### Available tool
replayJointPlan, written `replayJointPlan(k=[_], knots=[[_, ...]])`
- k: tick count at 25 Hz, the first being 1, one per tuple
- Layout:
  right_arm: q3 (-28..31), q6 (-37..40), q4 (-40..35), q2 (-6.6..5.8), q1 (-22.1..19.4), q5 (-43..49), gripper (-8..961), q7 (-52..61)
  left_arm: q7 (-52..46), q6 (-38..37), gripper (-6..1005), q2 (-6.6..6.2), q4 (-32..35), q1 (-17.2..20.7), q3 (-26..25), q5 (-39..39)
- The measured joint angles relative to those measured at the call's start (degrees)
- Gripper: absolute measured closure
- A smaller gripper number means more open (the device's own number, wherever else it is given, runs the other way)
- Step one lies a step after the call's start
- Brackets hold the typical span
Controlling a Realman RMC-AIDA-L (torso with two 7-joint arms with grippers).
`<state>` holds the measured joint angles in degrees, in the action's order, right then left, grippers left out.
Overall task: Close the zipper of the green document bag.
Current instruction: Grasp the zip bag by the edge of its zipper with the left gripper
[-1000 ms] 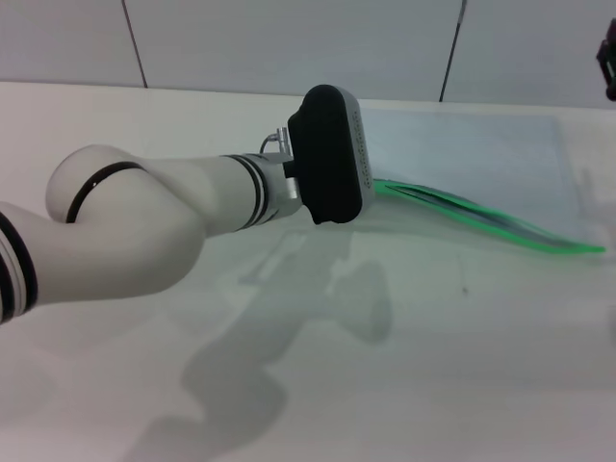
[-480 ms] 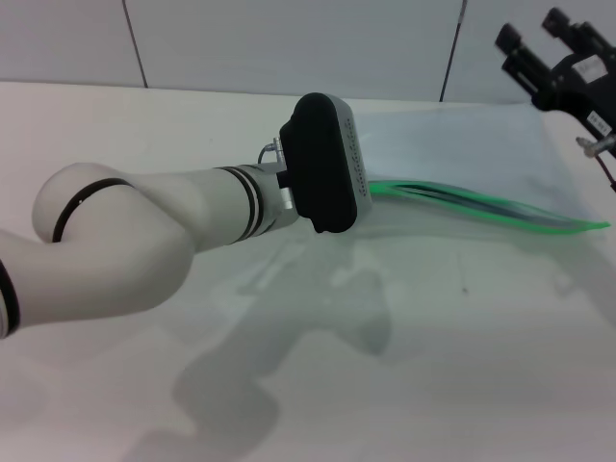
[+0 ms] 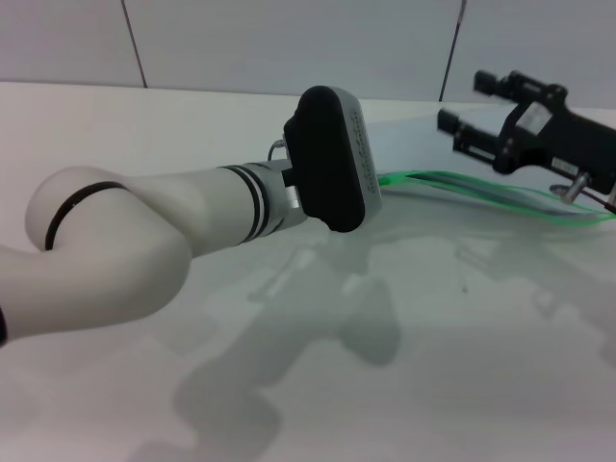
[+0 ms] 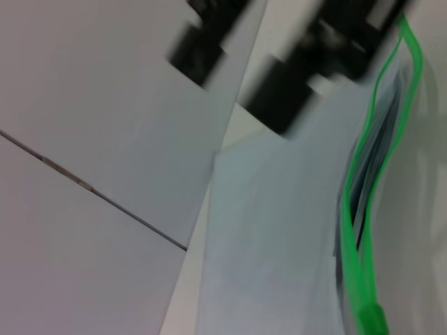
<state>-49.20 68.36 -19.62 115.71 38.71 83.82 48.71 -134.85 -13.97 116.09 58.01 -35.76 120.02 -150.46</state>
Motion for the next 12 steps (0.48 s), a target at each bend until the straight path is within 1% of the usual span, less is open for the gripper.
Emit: replayJointPlan(k=[5,8,12], knots=[[0.0,0.6,-5.3,0.57,-1.3,7.3,246,0.5,-0.2,-0.1,943,-0.1,2.4,1.1,-0.1,0.1],[-0.1,0.7,-7.4,0.81,-1.6,9.8,247,0.0,-0.2,-0.2,942,-0.26,3.7,1.7,-0.2,0.1],[-0.2,0.7,-8.3,0.85,-1.7,10.9,248,-2.3,-0.2,-0.3,942,-0.3,4.3,1.9,-0.7,0.8]])
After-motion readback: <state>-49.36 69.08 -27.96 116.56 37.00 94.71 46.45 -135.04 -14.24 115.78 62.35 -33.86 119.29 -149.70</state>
